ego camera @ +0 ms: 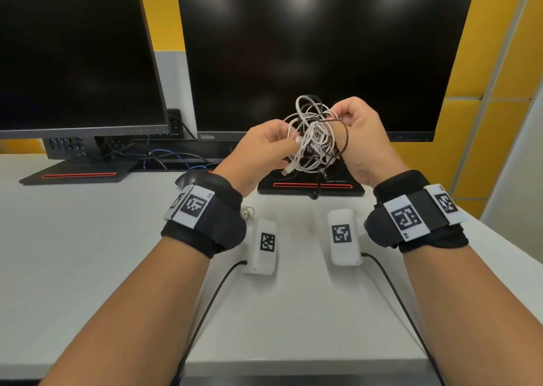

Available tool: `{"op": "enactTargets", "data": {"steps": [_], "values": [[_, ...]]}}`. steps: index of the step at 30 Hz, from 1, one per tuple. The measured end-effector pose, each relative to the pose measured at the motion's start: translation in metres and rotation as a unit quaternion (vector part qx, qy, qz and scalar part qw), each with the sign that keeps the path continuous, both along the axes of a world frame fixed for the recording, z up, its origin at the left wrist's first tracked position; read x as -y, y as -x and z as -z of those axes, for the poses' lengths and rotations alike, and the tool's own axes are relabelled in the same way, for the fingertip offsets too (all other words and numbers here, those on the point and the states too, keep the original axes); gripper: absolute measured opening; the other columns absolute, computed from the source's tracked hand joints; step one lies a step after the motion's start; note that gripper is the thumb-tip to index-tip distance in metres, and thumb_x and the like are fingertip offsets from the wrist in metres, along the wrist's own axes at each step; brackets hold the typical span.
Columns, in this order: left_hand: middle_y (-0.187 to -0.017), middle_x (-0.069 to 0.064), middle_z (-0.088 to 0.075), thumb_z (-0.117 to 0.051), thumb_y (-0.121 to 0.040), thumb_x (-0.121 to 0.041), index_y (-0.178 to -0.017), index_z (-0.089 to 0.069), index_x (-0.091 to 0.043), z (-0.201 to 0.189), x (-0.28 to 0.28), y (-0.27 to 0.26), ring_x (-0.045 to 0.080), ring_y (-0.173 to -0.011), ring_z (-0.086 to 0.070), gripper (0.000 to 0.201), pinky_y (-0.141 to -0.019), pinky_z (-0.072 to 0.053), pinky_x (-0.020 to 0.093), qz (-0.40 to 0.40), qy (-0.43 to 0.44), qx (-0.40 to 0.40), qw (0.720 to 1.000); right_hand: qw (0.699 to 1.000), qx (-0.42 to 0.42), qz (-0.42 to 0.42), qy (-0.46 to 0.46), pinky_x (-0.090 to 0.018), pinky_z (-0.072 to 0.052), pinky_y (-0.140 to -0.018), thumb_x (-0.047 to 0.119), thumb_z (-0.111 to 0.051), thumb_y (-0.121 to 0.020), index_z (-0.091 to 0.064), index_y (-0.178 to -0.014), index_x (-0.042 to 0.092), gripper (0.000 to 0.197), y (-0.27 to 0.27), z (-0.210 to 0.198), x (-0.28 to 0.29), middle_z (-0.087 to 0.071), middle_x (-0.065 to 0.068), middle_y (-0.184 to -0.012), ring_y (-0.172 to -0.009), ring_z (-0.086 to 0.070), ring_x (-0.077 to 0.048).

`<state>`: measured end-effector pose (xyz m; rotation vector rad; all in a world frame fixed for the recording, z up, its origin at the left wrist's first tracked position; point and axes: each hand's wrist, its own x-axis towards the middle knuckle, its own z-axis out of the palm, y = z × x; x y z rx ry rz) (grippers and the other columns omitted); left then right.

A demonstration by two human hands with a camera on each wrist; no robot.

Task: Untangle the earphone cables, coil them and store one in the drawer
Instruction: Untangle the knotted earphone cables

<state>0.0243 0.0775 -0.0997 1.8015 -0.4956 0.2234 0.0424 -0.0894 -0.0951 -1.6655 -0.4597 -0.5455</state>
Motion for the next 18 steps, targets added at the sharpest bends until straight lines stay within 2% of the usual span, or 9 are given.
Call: {"op": "enactTargets", "data": {"steps": [2,3,5,7,10,11,14,16,18], "values": [[-0.082,0.008,-0.057,-0.057,-0.094,-0.010,-0.093,-0.053,-0.010,0.003,-0.001,0.004,0.007,-0.066,-0.054,0.005,-0.061,-0.047,0.018,0.016,0.012,0.024,0.999,1.000,0.000,-0.006,-0.008,-0.025,-0.055,-0.057,0.005,-0.070,-0.088,-0.055,-0.092,0.017,0.020,0.000,0.000,0.000,-0.067,0.000,-0.073,-0.063,-0.067,-0.010],[-0.081,0.005,-0.056,-0.058,-0.093,-0.009,-0.095,-0.051,-0.010,0.004,-0.002,0.006,0.004,-0.062,-0.053,0.007,-0.058,-0.046,0.016,0.023,0.023,0.033,0.999,1.000,-0.002,-0.013,-0.013,-0.026,-0.055,-0.057,0.005,-0.071,-0.087,-0.056,-0.091,0.017,0.020,0.001,-0.001,0.000,-0.067,0.000,-0.073,-0.063,-0.067,-0.011],[-0.086,0.003,-0.062,-0.063,-0.091,-0.009,-0.101,-0.052,-0.011,0.004,-0.001,0.005,0.007,-0.069,-0.061,0.015,-0.064,-0.052,0.021,0.038,0.033,0.046,0.998,0.999,-0.007,-0.030,-0.018,-0.028,-0.055,-0.059,0.006,-0.072,-0.086,-0.057,-0.091,0.016,0.020,0.003,-0.001,0.001,-0.069,-0.004,-0.077,-0.067,-0.069,-0.015],[-0.097,0.007,-0.067,-0.068,-0.088,-0.013,-0.102,-0.055,-0.013,0.003,-0.001,0.004,0.020,-0.084,-0.066,0.019,-0.075,-0.057,0.029,0.031,0.022,0.058,0.998,0.999,-0.007,-0.043,-0.006,-0.029,-0.056,-0.060,0.007,-0.074,-0.085,-0.058,-0.092,0.016,0.019,0.005,-0.002,0.000,-0.070,-0.007,-0.080,-0.070,-0.070,-0.018],[-0.095,0.016,-0.068,-0.065,-0.090,-0.009,-0.095,-0.058,-0.008,0.002,0.000,0.004,0.027,-0.088,-0.067,0.008,-0.083,-0.058,0.035,0.012,0.037,0.077,0.996,0.998,-0.010,-0.068,0.005,-0.027,-0.055,-0.058,0.008,-0.070,-0.088,-0.059,-0.090,0.013,0.012,0.008,-0.002,-0.004,-0.068,-0.004,-0.075,-0.065,-0.068,-0.016],[-0.092,0.017,-0.067,-0.064,-0.091,-0.010,-0.091,-0.059,-0.008,0.002,0.001,0.004,0.029,-0.086,-0.066,0.005,-0.083,-0.058,0.036,0.001,0.041,0.082,0.996,0.997,-0.011,-0.074,0.005,-0.026,-0.054,-0.056,0.007,-0.069,-0.089,-0.059,-0.089,0.013,0.012,0.009,-0.002,-0.005,-0.067,-0.004,-0.073,-0.063,-0.066,-0.014],[-0.081,0.013,-0.063,-0.060,-0.094,-0.011,-0.085,-0.056,-0.009,0.004,0.001,-0.001,0.021,-0.075,-0.060,0.010,-0.078,-0.055,0.039,-0.045,0.050,0.081,0.994,0.998,-0.017,-0.054,0.027,-0.024,-0.051,-0.055,0.004,-0.065,-0.090,-0.057,-0.085,0.014,0.014,0.007,-0.002,-0.004,-0.064,-0.002,-0.070,-0.060,-0.061,-0.012],[-0.080,0.018,-0.059,-0.062,-0.092,-0.010,-0.085,-0.054,-0.007,0.004,-0.001,-0.003,0.024,-0.073,-0.058,0.011,-0.075,-0.055,0.044,-0.072,0.062,0.086,0.992,0.998,-0.022,-0.033,0.055,-0.024,-0.047,-0.056,0.001,-0.059,-0.091,-0.055,-0.083,0.017,0.018,0.006,-0.002,-0.003,-0.061,-0.001,-0.069,-0.061,-0.057,-0.012],[-0.079,0.017,-0.060,-0.062,-0.090,-0.006,-0.083,-0.054,-0.008,0.004,-0.004,-0.006,0.022,-0.069,-0.061,0.011,-0.069,-0.056,0.041,-0.100,0.060,0.101,0.988,0.996,-0.031,-0.044,0.071,-0.023,-0.044,-0.054,-0.003,-0.055,-0.091,-0.054,-0.082,0.017,0.021,0.005,-0.001,-0.002,-0.059,-0.002,-0.066,-0.059,-0.054,-0.012]]}}
